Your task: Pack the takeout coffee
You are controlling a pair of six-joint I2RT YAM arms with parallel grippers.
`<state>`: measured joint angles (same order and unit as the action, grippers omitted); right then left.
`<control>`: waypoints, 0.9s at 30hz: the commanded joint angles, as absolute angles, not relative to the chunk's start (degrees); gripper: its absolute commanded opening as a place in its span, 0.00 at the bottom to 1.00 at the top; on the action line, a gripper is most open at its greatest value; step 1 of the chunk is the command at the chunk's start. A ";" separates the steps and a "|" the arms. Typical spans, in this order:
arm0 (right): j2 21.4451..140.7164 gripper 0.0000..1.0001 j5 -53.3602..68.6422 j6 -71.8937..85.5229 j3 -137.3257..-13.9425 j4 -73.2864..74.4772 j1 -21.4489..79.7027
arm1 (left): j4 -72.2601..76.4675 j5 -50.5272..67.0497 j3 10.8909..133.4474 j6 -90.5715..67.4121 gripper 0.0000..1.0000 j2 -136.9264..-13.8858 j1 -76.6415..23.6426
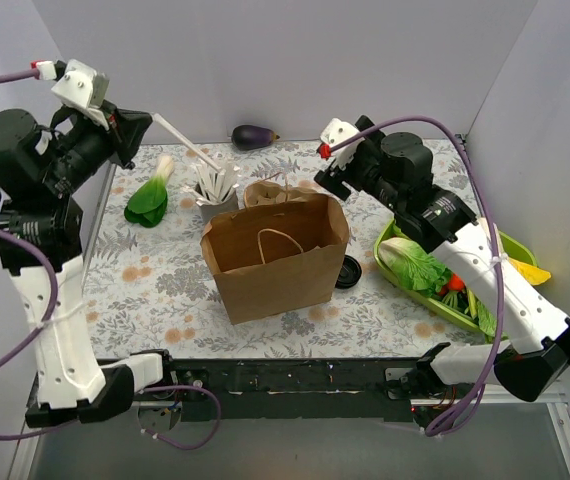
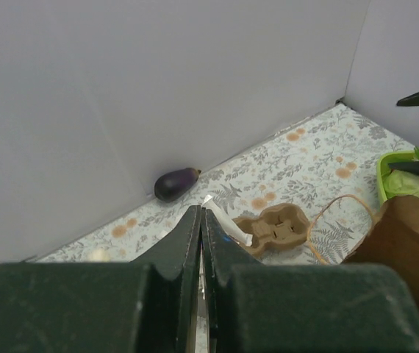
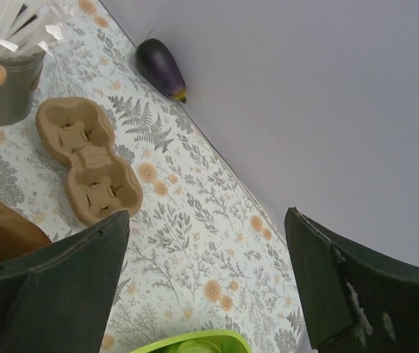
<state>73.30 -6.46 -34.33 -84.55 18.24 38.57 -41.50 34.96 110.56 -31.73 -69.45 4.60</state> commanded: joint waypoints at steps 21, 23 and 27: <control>69.79 0.93 -13.01 -35.86 -79.89 25.40 35.07 | -60.74 45.53 110.50 -31.90 0.00 -51.77 4.75; 69.08 0.93 -12.75 -35.86 -79.72 25.66 34.98 | -58.64 46.05 108.73 -32.60 0.00 -51.94 4.75; 67.94 0.93 -12.30 -35.68 -78.58 25.75 34.98 | -56.17 47.28 105.65 -33.75 0.00 -53.17 4.75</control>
<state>70.50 -12.08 -36.03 -79.70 27.09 35.09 -58.26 45.08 107.50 -31.97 -51.55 4.60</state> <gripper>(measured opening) 0.927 0.009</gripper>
